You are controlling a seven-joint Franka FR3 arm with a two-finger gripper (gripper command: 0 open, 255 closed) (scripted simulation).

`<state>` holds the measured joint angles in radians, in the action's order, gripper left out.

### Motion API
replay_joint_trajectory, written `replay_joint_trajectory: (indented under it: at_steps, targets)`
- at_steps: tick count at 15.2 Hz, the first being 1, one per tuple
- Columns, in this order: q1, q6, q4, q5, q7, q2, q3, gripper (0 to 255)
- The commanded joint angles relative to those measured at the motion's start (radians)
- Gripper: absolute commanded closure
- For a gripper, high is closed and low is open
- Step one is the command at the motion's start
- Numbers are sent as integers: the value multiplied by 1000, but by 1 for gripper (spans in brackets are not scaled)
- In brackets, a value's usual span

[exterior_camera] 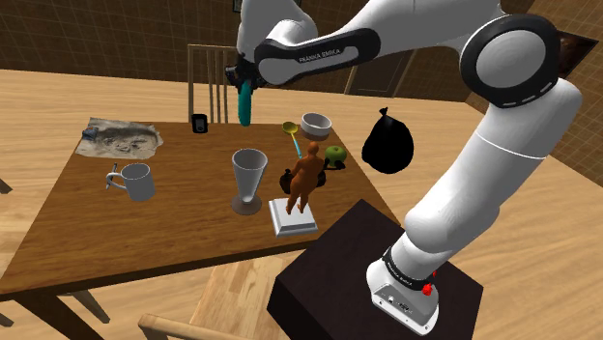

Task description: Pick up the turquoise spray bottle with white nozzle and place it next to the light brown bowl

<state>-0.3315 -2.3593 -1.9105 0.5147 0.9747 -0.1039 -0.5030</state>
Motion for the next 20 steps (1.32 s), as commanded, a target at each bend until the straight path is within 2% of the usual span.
replay_joint_trajectory:
  at_steps: [1, 11, 20]
  targets:
    - [-2, 19, 14, -17, -17, 11, -2, 255]
    - [-2, 127, 109, -76, -84, 37, -10, 255]
    - [-122, 27, 45, -198, -334, 82, 86, 255]
